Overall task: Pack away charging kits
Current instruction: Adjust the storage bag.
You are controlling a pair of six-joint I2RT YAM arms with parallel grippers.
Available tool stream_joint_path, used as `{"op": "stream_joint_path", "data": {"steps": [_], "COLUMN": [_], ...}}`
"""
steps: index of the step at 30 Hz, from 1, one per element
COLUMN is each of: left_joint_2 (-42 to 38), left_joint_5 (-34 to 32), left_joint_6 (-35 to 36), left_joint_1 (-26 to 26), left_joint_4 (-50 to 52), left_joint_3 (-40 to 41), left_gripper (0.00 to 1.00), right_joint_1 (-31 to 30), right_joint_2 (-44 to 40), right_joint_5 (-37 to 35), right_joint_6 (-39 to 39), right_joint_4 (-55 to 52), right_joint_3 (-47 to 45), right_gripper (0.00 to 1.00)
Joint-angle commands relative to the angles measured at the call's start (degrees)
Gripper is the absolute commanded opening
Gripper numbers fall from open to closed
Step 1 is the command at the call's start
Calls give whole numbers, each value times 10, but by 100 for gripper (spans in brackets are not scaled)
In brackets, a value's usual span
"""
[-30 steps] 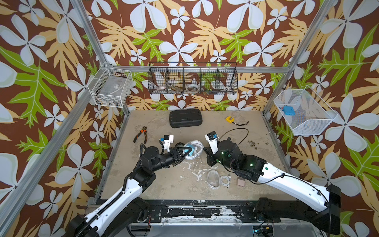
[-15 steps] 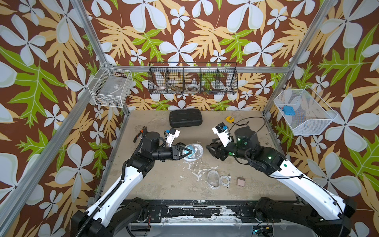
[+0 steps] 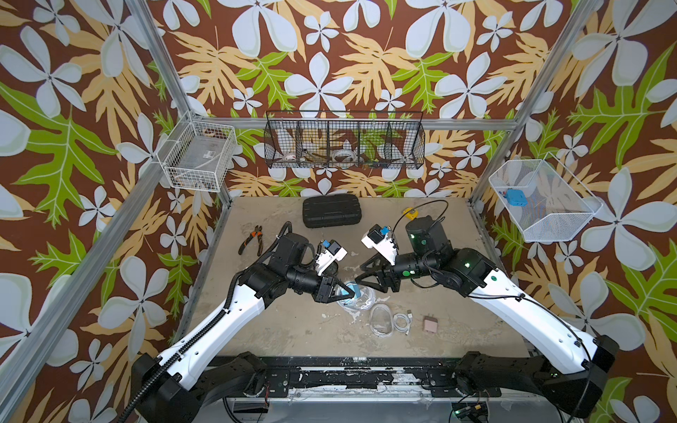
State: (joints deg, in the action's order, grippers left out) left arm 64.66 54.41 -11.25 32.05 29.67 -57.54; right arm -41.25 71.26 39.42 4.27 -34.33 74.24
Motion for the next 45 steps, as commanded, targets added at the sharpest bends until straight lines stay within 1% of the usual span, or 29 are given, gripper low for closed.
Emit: {"op": "stream_joint_path", "data": {"steps": [1, 3, 4, 5, 7, 12, 15, 17, 18, 19, 20, 22, 24, 25, 26, 28, 30, 31, 33, 34, 35, 37, 38, 41, 43, 45], "left_joint_2": [12, 19, 21, 22, 24, 27, 27, 26, 27, 26, 26, 23, 7, -7, -25, -60, -91, -108, -142, -160, -177, -204, -215, -232, -234, -220], "left_joint_5": [-2, 8, 11, 11, 14, 25, 26, 24, 19, 9, -1, -8, 11, 25, 39, 48, 50, 48, 29, 8, -22, -82, -109, -166, -192, -199], "left_joint_6": [47, 51, 52, 52, 52, 54, 55, 56, 56, 56, 58, 60, 41, 18, -14, -90, -180, -241, -365, -431, -480, -539, -552, -548, -557, -565], "left_joint_1": [1, 1, 1, 1, 1, 1, 1, 1, 1, 1, 1, -1, -11, -22, -33, -47, -48, -48, -48, -48, -48, -44, -41, -31, -31, -31], "left_joint_4": [35, 35, 35, 33, 33, 33, 33, 34, 34, 35, 37, 39, 15, -13, -48, -128, -221, -286, -435, -522, -588, -672, -692, -694, -718, -734], "left_joint_3": [-12, -18, -21, -24, -30, -33, -33, -32, -32, -34, -35, -41, -33, -18, 2, 46, 92, 121, 186, 223, 254, 301, 317, 334, 343, 341], "left_gripper": [0, 0, 0, 0, 0, 1, 1, 2, 3, 6, 11, 24, 40, 45, 53, 64, 66, 67, 69, 73, 78, 83, 86, 86, 85, 84], "right_joint_1": [0, -1, -1, 0, 0, 0, 0, 0, 0, 0, 0, 0, 0, 0, 0, 0, 0, 0, 0, 0, 0, 1, 1, 1, -1, -4], "right_joint_2": [-12, -17, -18, -18, -14, 0, 2, 1, -1, -3, -7, -12, -17, -21, -28, -43, -56, -61, -62, -63, -62, -58, -57, -55, -46, -37], "right_joint_5": [63, 59, 39, 23, 19, 23, 45, 62, 69, 78, 83, 93, 106, 115, 125, 147, 159, 162, 163, 151, 131, 112, 103, 82, 82, 69], "right_joint_6": [-16, -19, -21, -25, -30, -33, -31, -30, -29, -26, -23, -18, -7, 6, 23, 75, 149, 189, 249, 282, 308, 356, 376, 409, 410, 398], "right_joint_4": [-14, -22, -28, -33, -35, -27, -17, -13, -11, -7, -4, -2, 1, 11, 28, 80, 151, 187, 239, 263, 275, 308, 322, 343, 339, 315], "right_joint_3": [-17, -31, -37, -45, -59, -71, -71, -71, -70, -70, -72, -74, -78, -84, -91, -111, -134, -144, -155, -160, -164, -175, -179, -183, -179, -169], "right_gripper": [54, 54, 53, 50, 40, 32, 19, 8, 5, 2, 0, 0, 0, 0, 0, 0, 0, 0, 0, 0, 0, 0, 0, 0, 0, 0]}}
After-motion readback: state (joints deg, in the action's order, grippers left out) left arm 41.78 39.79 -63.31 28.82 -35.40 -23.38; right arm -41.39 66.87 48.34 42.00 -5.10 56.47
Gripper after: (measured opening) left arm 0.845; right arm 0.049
